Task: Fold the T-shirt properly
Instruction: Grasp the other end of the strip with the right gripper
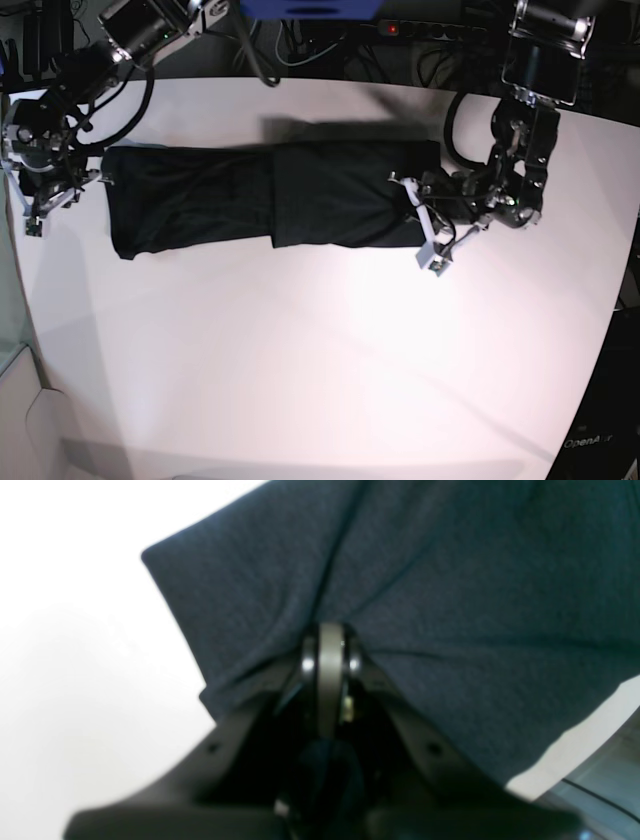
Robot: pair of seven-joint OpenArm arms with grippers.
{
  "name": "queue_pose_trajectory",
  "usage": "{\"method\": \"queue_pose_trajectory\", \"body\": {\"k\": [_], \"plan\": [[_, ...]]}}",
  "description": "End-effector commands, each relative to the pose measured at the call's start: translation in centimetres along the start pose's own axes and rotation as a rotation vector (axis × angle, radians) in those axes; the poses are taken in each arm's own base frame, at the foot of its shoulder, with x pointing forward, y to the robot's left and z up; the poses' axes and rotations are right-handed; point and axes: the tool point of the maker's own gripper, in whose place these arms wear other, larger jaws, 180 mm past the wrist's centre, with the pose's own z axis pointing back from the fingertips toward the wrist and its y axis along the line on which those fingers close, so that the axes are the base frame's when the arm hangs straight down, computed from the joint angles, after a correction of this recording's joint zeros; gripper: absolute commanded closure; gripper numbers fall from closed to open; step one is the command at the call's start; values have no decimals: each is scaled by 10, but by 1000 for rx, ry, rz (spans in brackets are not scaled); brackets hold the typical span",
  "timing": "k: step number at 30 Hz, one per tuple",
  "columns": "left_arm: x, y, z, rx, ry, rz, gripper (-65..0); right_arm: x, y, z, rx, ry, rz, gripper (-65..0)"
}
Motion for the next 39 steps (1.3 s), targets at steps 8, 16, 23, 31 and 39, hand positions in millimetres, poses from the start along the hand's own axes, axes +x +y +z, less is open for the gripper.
{"method": "queue_pose_trajectory", "body": {"k": [8,16,23,31,39], "plan": [[-53,39,5,180,236,-19,0,21,1,-1,3,36,-34,-333],[-53,36,4,174,235,-18,0,8,23,-31,115,238,-52,-335],[-54,35,3,173,235,-16,0,13,25,-37,144,305,-60,-335],[-54,35,3,173,235,-16,0,13,37,-38,172,305,-67,-335],[-54,34,3,170,235,-14,0,18,57,-39,251,259,-102,-335]]}}
